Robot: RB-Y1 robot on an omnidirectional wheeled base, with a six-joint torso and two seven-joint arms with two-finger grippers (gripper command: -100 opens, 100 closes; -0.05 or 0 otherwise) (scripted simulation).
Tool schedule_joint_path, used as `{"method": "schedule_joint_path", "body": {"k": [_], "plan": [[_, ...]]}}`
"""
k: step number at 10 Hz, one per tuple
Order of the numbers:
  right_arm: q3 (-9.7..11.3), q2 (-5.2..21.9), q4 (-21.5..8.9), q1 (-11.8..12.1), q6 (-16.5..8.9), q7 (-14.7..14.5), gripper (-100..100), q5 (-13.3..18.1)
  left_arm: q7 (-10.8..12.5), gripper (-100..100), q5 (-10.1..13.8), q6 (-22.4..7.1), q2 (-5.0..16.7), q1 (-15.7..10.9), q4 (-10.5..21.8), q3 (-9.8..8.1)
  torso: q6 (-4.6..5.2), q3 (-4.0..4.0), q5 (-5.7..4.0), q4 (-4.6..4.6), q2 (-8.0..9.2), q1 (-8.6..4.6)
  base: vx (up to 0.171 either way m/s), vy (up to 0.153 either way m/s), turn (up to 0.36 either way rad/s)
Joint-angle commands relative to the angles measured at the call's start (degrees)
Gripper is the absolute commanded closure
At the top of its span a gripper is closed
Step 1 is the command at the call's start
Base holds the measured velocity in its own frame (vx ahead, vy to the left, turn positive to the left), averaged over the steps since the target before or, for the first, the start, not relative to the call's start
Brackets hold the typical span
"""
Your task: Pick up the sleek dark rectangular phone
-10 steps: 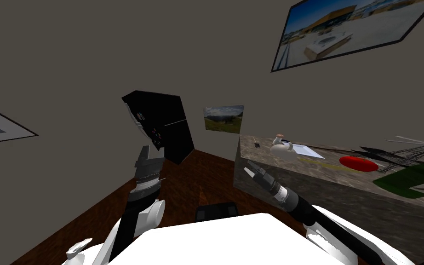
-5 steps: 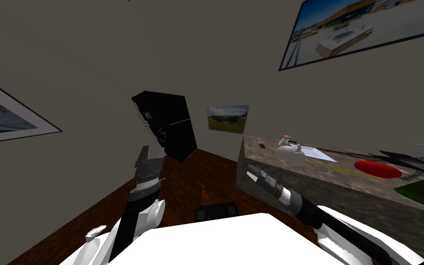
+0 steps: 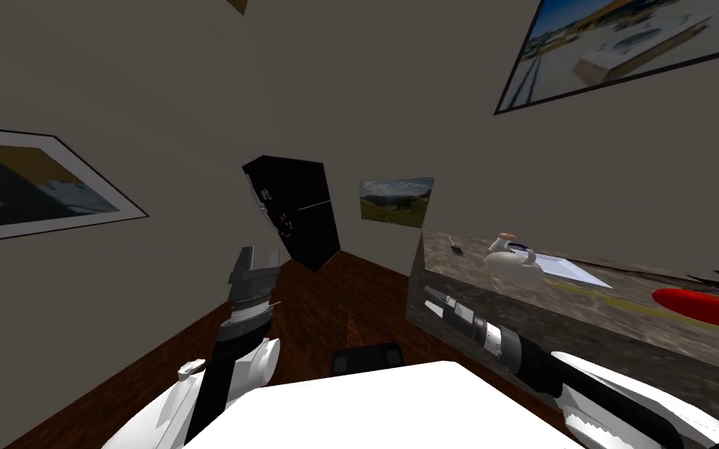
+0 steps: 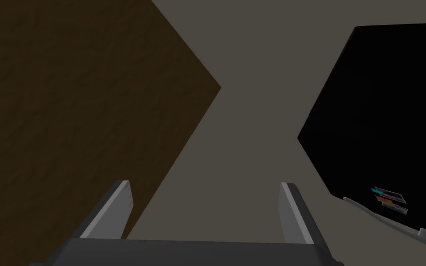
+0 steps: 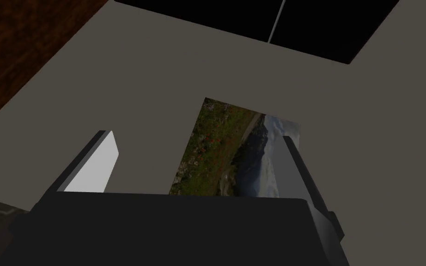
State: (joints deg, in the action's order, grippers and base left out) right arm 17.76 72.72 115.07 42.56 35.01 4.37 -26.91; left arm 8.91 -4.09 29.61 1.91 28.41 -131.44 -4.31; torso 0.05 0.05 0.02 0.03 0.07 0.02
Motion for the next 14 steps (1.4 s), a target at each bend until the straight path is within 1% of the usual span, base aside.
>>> {"method": "schedule_joint_path", "body": {"k": [1,3,4,5,6,7,8,9,10,11,12,13,14], "plan": [[2.20,2.86,-1.85,0.45,0.10,-0.41,-100,-2.00,0.00,0,0.00,0.00,0.00,0.00,0.00,0.00,0.00,0.00,0.00,0.00,0.00,0.00,0.006,0.048,0.212],[2.20,5.61,-1.85,0.45,0.10,-0.41,-100,-2.00,0.00,0,0.00,0.00,0.00,0.00,0.00,0.00,0.01,-0.02,0.00,0.00,-0.03,-0.01,0.015,0.030,0.046],[4.21,7.60,-3.57,0.57,-0.03,-0.68,-100,-3.76,0.00,0,0.00,0.00,0.00,0.01,0.00,0.00,0.02,-0.01,-0.02,0.00,-0.03,-0.07,0.025,0.036,0.182],[4.21,9.58,-3.57,0.57,-0.03,-0.68,-100,-3.76,0.00,0,0.00,0.00,0.00,0.00,0.00,0.00,-0.03,-0.04,-0.01,-0.02,-0.07,-0.04,0.025,0.028,0.132],[6.30,11.13,-5.33,0.62,-0.23,-0.95,-100,-5.48,0.00,0,0.00,0.00,0.00,0.00,0.00,0.00,0.00,-0.05,-0.02,-0.02,-0.08,-0.06,0.038,0.027,0.222],[6.30,12.87,-5.33,0.62,-0.23,-0.95,-100,-5.48,0.00,0,0.00,0.00,0.00,0.00,0.00,0.00,-0.03,-0.07,-0.02,-0.03,-0.12,-0.07,0.037,0.014,0.100],[8.48,14.72,-7.12,0.61,-0.52,-1.23,-100,-7.13,0.00,0,0.00,0.00,0.00,0.01,0.00,-0.01,0.01,-0.08,-0.02,-0.03,-0.13,-0.11,0.044,0.019,0.191],[8.48,16.67,-7.12,0.61,-0.52,-1.23,-100,-7.13,0.00,0,0.00,0.00,0.00,0.00,0.00,0.00,-0.02,-0.09,-0.03,-0.04,-0.16,-0.11,0.036,0.002,0.099],[10.72,18.53,-8.91,0.54,-0.88,-1.49,-100,-8.73,0.00,0,0.00,0.00,0.01,0.01,0.00,-0.01,0.02,-0.08,-0.03,-0.03,-0.13,-0.15,0.051,-0.003,0.153],[10.72,20.18,-8.91,0.54,-0.88,-1.49,-100,-8.73,0.00,0,0.00,0.00,0.01,0.00,0.00,0.00,-0.01,-0.10,-0.05,-0.04,-0.17,-0.18,0.050,-0.010,0.092],[13.01,21.82,-10.70,0.42,-1.31,-1.76,-100,-10.24,0.00,0,0.00,0.00,0.01,0.01,0.00,-0.01,0.02,-0.10,-0.05,-0.04,-0.17,-0.19,0.065,-0.021,0.222],[13.01,23.59,-10.70,0.42,-1.31,-1.76,-100,-10.24,0.00,0,0.00,0.00,0.01,0.00,0.00,-0.01,-0.02,-0.13,-0.05,-0.05,-0.22,-0.23,0.053,-0.023,0.081],[15.24,25.63,-12.49,0.24,-1.82,-2.02,-100,-11.67,0.00,0,0.00,0.00,0.01,0.01,0.00,-0.01,0.03,-0.12,-0.06,-0.04,-0.20,-0.23,0.062,-0.021,0.144]]}}
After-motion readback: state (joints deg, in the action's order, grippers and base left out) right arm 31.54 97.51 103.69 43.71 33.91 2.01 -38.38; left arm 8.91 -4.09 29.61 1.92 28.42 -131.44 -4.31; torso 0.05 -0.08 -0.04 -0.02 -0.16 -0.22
